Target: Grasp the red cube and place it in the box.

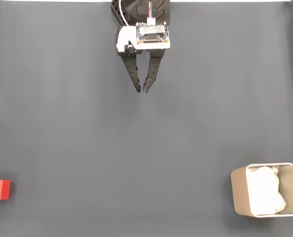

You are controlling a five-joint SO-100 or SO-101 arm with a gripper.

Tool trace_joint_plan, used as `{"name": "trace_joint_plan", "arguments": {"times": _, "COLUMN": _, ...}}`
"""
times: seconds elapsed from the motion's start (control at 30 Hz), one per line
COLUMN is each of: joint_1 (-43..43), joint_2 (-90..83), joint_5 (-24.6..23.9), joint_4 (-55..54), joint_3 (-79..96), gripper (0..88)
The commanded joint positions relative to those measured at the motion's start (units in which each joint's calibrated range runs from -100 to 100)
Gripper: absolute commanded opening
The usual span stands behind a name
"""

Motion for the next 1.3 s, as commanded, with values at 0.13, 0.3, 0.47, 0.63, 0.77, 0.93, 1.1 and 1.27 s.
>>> {"name": "trace_joint_plan", "arguments": {"times": 0.13, "joint_1": 0.8, "joint_2": 12.35, "joint_5": -2.39, "joint_4": 0.34, "joint_3": -20.1, "gripper": 0.0}}
{"name": "trace_joint_plan", "arguments": {"times": 0.3, "joint_1": 3.0, "joint_2": 18.42, "joint_5": -2.93, "joint_4": 2.23, "joint_3": -29.13, "gripper": 0.0}}
{"name": "trace_joint_plan", "arguments": {"times": 0.47, "joint_1": 6.27, "joint_2": 23.62, "joint_5": -2.93, "joint_4": 2.88, "joint_3": -36.16, "gripper": 0.0}}
{"name": "trace_joint_plan", "arguments": {"times": 0.63, "joint_1": 10.17, "joint_2": 30.46, "joint_5": -3.08, "joint_4": 4.85, "joint_3": -45.1, "gripper": 0.0}}
{"name": "trace_joint_plan", "arguments": {"times": 0.77, "joint_1": 13.44, "joint_2": 36.7, "joint_5": -3.47, "joint_4": 6.41, "joint_3": -53.49, "gripper": 0.0}}
{"name": "trace_joint_plan", "arguments": {"times": 0.93, "joint_1": 17.7, "joint_2": 43.81, "joint_5": -3.86, "joint_4": 7.23, "joint_3": -62.8, "gripper": 0.0}}
{"name": "trace_joint_plan", "arguments": {"times": 1.1, "joint_1": 21.75, "joint_2": 50.05, "joint_5": -3.61, "joint_4": 7.31, "joint_3": -69.28, "gripper": 0.0}}
{"name": "trace_joint_plan", "arguments": {"times": 1.27, "joint_1": 25.09, "joint_2": 56.29, "joint_5": -3.52, "joint_4": 7.31, "joint_3": -74.93, "gripper": 0.0}}
